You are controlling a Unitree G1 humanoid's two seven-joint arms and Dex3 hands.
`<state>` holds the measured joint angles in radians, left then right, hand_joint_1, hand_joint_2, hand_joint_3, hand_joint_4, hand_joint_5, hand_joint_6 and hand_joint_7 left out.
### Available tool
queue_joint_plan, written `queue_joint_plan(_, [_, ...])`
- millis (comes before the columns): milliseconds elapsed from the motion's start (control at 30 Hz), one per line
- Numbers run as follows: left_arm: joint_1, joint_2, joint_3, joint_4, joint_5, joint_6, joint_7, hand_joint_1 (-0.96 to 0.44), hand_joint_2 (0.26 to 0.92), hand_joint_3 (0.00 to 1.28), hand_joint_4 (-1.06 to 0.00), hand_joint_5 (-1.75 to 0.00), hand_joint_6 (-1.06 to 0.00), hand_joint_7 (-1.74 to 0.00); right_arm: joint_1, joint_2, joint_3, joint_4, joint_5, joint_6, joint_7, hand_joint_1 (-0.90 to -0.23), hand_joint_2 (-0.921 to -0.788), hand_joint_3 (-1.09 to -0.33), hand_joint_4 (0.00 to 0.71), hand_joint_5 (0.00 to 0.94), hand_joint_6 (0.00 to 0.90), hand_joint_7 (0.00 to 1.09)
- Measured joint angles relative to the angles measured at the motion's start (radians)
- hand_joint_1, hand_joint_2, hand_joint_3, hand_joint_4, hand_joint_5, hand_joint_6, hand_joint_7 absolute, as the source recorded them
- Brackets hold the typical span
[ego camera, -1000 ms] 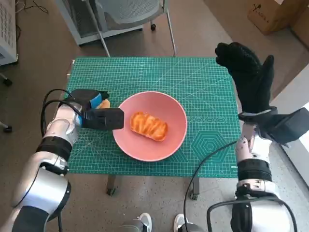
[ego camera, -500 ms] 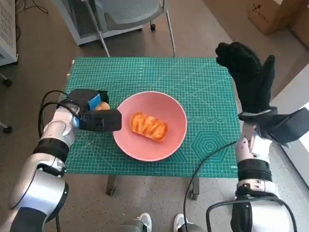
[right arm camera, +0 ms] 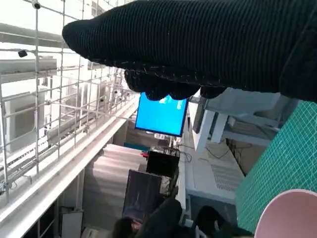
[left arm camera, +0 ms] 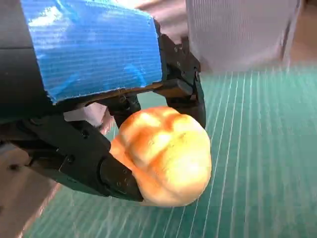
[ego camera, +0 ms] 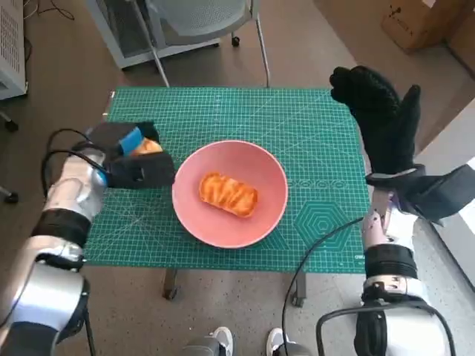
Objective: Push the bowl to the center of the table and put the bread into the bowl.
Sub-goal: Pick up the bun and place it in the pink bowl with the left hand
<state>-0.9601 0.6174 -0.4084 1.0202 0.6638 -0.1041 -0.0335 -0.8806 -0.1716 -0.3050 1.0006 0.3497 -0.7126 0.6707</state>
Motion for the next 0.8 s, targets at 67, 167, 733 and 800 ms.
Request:
queue_joint_plan(67, [0.023,0.014,0.033,-0.078,-0.014,0.004,0.009,0.00,0.920,0.06,-0.68,-1.14,-0.64,-1.18,0.000,0.000,0.000,0.000,0.000,0.000,0.000,-0.519,-0.921,-0.541,0.233,0.000,0.346,0.00])
queue_joint_plan(167, [0.065,0.028,0.072,-0.203,-0.028,0.015,0.018,0.00,0.920,0.05,-0.71,-1.10,-0.65,-1.18,0.000,0.000,0.001,-0.001,0.000,0.000,0.000,-0.518,-0.921,-0.540,0.233,0.001,0.341,0.00])
queue_joint_plan(733, [0.345,-0.002,0.174,-0.823,-0.047,0.047,0.005,0.00,0.908,0.01,-0.81,-0.99,-0.70,-1.13,0.000,0.001,0.019,-0.003,-0.005,-0.009,-0.001,-0.528,-0.921,-0.563,0.218,0.000,0.313,0.00])
queue_joint_plan(800, [0.361,-0.017,0.173,-0.877,-0.045,0.041,-0.004,0.00,0.903,0.00,-0.82,-0.98,-0.72,-1.11,0.000,0.002,0.024,-0.003,-0.005,-0.013,-0.001,-0.527,-0.921,-0.566,0.218,0.000,0.312,0.00])
